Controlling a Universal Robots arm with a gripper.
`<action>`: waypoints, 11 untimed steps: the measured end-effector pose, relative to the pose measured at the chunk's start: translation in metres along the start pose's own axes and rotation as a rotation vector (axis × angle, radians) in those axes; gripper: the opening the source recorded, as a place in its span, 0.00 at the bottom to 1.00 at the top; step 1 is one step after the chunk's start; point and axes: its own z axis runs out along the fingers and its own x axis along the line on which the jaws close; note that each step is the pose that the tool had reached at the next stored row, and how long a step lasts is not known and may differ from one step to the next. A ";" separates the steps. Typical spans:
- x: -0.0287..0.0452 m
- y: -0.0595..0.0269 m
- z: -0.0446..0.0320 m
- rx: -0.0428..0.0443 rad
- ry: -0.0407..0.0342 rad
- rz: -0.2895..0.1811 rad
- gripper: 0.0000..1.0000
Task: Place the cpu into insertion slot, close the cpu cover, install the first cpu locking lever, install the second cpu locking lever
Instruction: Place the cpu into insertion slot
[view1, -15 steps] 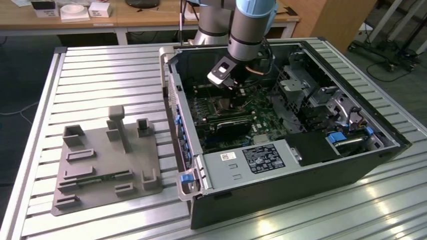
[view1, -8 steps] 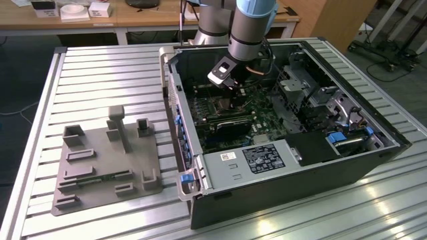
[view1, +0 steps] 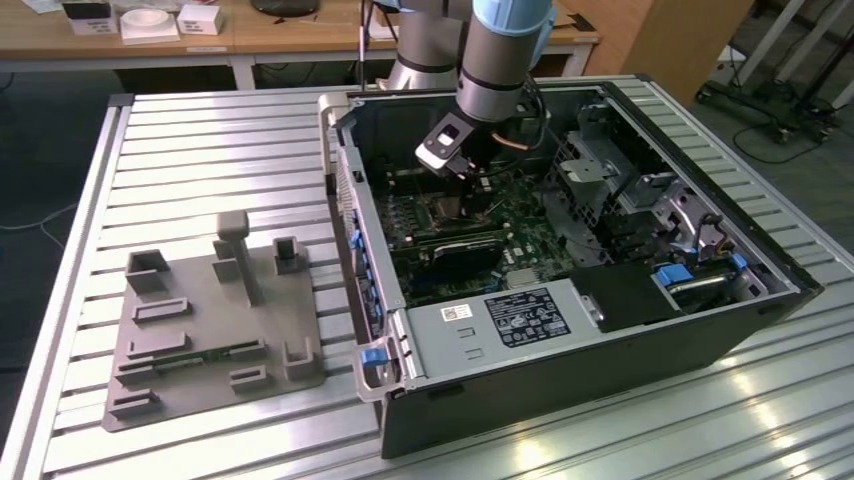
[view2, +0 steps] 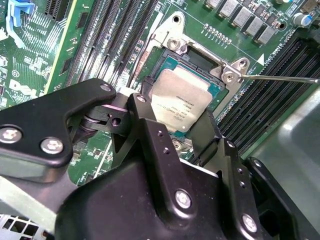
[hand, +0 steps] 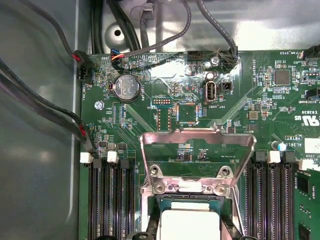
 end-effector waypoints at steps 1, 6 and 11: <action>0.0002 0.0001 0.0003 -0.0003 0.0010 0.000 0.55; 0.0000 -0.0001 -0.0001 0.0005 -0.0002 0.000 0.67; 0.0000 -0.0001 -0.0001 0.0005 -0.0001 0.000 0.67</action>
